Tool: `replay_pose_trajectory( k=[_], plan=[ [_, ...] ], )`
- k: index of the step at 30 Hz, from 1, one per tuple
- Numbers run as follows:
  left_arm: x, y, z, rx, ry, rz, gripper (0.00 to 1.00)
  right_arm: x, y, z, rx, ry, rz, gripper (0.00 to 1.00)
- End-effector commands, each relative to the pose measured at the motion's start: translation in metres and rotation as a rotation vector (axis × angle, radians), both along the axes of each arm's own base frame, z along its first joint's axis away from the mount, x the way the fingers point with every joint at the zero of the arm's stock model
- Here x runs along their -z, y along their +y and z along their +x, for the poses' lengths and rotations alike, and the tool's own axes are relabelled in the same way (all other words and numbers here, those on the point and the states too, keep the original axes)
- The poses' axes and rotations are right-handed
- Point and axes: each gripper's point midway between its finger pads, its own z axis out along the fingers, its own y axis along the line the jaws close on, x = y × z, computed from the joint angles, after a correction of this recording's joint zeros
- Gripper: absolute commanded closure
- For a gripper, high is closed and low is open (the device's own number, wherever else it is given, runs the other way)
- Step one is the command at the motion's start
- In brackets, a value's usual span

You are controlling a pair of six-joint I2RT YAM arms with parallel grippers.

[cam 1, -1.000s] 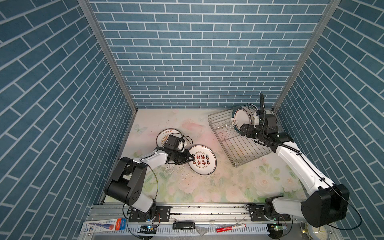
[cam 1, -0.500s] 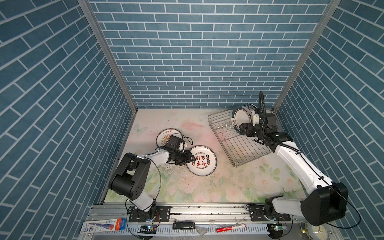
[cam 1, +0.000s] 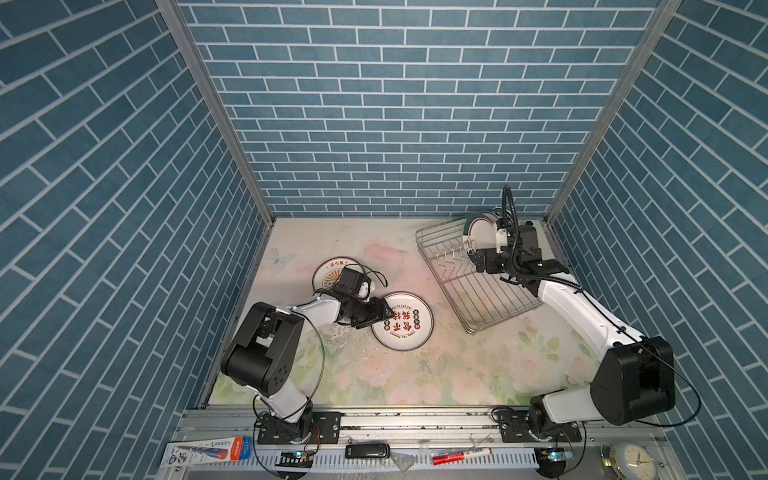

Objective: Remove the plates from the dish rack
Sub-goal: 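Lower the red-lettered plate flat onto the table with the left gripper, then raise the left gripper off the plate while the right gripper grasps the next rack plate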

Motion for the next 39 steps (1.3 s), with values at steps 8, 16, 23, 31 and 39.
replay_pose_trajectory(
  k=[8,16,23,31,39],
  plan=[
    [0.004,0.010,-0.002,0.016,-0.011,0.079,0.18,-0.011,-0.007,0.018,0.008,-0.050,-0.076,0.04],
    [-0.007,0.016,-0.004,0.015,-0.042,0.104,0.01,-0.015,-0.006,0.029,0.010,-0.057,-0.092,0.05],
    [-0.033,0.031,-0.006,-0.021,-0.118,0.156,0.01,-0.013,-0.010,0.038,0.027,-0.052,-0.130,0.08],
    [-0.058,0.048,-0.003,-0.111,-0.240,0.176,0.01,-0.006,-0.014,0.059,0.050,-0.053,-0.156,0.16],
    [-0.072,0.067,-0.003,-0.210,-0.314,0.217,0.01,0.005,-0.017,0.083,0.059,-0.080,-0.133,0.37]
  ],
)
